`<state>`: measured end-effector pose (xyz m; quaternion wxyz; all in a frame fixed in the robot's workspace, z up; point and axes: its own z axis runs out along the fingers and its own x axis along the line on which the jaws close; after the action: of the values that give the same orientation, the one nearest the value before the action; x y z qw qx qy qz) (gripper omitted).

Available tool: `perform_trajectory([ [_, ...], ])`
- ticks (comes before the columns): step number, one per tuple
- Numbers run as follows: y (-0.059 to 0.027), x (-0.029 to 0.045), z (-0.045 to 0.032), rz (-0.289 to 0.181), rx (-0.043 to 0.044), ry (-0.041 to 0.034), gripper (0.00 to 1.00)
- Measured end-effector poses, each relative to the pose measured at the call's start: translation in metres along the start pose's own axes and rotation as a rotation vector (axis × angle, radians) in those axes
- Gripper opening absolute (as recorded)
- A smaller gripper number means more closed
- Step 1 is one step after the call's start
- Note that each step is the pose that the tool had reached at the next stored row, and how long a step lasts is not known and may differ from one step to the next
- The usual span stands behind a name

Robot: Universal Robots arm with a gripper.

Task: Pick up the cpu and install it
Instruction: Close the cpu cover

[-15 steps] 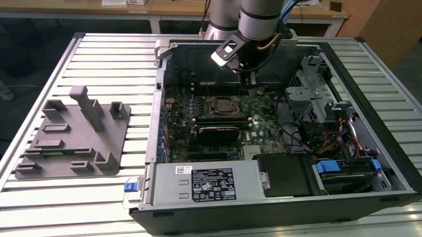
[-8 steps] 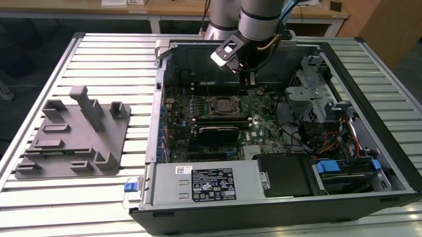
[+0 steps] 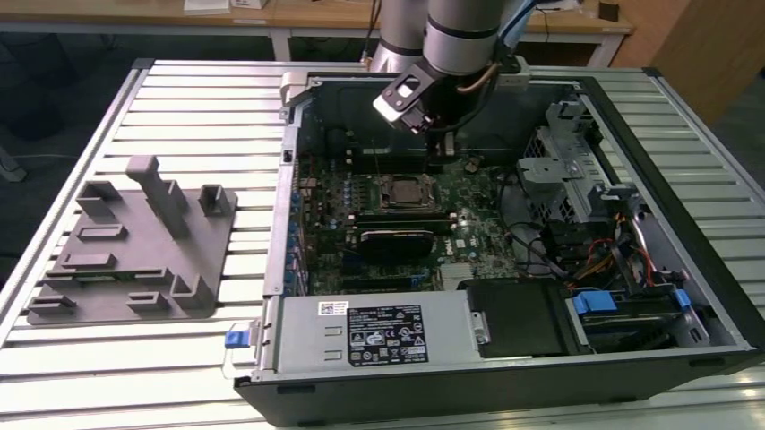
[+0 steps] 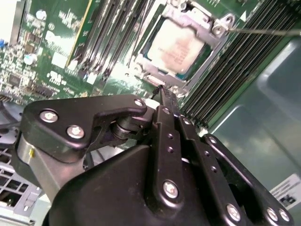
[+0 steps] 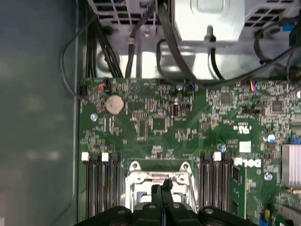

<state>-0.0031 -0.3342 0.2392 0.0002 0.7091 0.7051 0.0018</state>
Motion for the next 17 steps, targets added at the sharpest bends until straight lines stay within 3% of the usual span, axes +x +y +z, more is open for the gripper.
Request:
perform_trajectory([
  [8,-0.0073,-0.0020,0.0061,0.000,0.0001,0.0019,0.11],
  [17,-0.0201,-0.0089,0.0100,0.000,0.0000,0.0107,0.11],
])
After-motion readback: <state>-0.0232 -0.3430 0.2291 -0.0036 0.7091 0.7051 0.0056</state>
